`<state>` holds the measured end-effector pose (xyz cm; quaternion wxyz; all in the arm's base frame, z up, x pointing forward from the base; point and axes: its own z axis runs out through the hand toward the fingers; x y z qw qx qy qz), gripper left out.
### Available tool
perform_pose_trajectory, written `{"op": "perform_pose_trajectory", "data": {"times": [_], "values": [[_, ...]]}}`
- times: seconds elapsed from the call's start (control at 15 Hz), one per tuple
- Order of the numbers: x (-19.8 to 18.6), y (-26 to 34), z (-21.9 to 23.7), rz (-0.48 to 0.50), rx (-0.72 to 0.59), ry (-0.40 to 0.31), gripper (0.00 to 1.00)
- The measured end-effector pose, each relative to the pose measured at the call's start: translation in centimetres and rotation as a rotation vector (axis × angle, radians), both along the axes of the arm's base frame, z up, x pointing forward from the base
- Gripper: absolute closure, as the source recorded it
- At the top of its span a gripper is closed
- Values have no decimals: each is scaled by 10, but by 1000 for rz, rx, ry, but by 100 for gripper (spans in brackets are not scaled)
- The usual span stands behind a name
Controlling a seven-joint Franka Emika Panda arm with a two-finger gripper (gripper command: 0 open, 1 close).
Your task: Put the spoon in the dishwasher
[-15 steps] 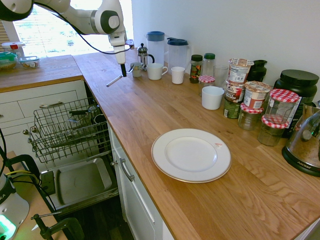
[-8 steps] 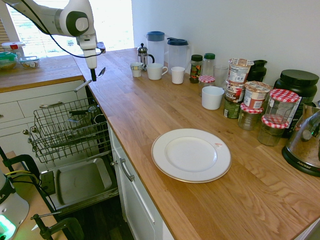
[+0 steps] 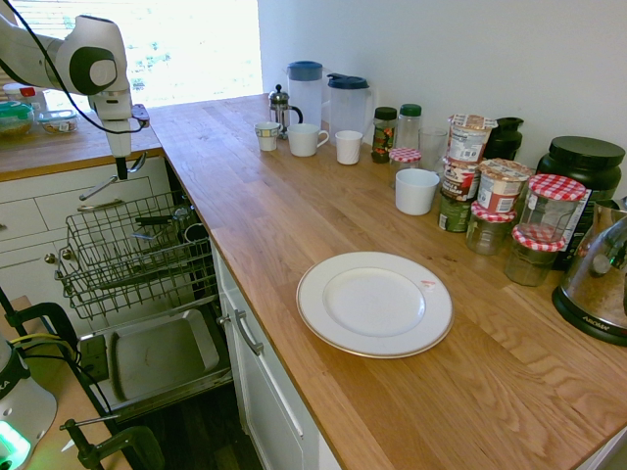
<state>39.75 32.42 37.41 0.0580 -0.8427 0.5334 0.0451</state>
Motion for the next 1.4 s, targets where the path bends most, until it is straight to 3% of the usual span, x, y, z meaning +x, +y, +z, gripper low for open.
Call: {"op": "perform_pose_trajectory", "data": {"times": [0.73,1.4], "values": [[-39,17,-79,15,9,121,100],[-29,15,-189,-10,6,230,100]]}}
